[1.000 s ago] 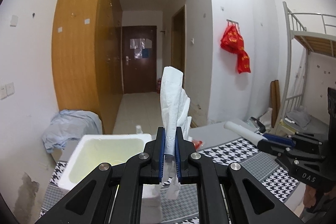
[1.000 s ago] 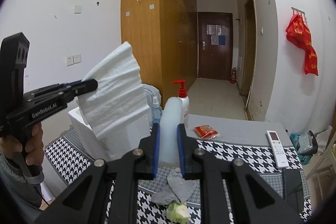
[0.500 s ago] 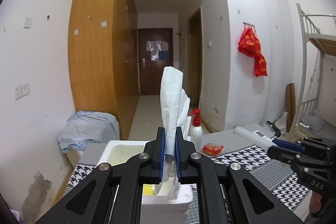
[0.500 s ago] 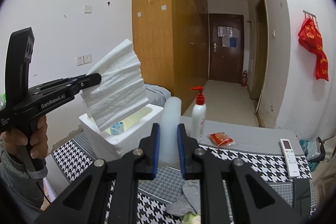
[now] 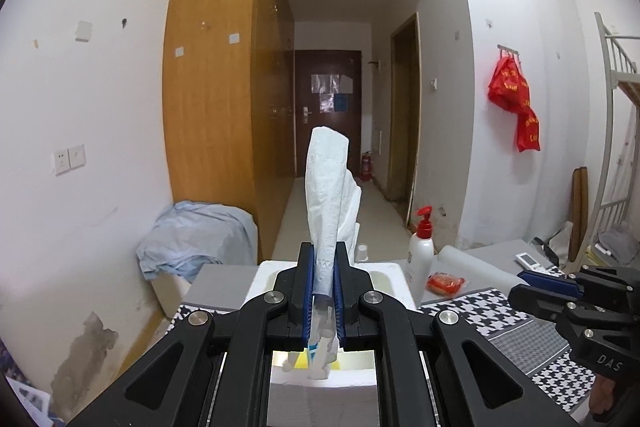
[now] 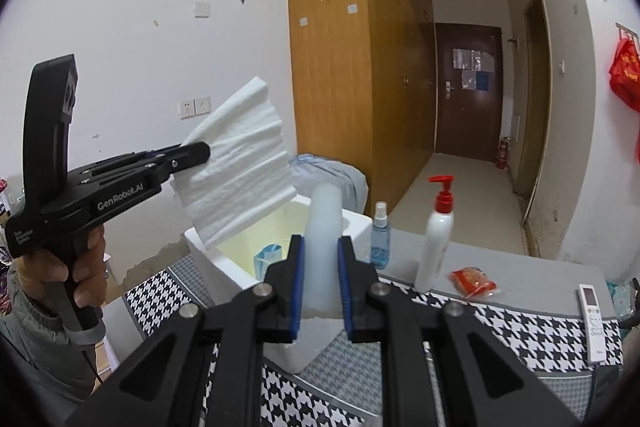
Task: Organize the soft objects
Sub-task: 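Lift the tissues and foam roll and carry both over the white foam box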
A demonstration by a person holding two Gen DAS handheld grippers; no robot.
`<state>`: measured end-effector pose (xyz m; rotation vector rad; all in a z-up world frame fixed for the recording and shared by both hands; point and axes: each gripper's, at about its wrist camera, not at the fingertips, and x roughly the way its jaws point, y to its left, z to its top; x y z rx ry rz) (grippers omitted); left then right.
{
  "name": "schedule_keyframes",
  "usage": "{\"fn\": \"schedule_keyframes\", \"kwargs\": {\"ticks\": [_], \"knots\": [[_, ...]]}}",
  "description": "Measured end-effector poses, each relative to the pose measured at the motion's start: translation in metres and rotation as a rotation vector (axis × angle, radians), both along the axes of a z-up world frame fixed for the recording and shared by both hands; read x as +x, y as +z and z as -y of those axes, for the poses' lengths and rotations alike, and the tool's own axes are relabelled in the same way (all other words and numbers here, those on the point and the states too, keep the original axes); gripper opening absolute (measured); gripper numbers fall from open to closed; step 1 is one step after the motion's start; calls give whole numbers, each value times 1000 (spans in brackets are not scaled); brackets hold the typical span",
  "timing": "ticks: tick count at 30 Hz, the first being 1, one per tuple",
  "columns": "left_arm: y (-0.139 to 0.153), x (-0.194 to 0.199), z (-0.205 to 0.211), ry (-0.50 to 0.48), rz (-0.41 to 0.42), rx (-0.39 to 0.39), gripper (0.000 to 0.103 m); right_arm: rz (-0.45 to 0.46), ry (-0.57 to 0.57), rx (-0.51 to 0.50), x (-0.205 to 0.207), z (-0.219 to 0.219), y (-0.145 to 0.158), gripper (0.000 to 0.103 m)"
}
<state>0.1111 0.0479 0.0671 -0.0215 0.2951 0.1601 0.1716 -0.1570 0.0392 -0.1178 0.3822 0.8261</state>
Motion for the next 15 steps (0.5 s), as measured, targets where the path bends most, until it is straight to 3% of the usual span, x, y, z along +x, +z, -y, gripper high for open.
{"fn": "schedule_keyframes", "kwargs": {"ticks": [15], "knots": [[-19, 19, -17, 6, -67, -34, 9, -6, 40, -18, -5, -19, 0, 19]]}}
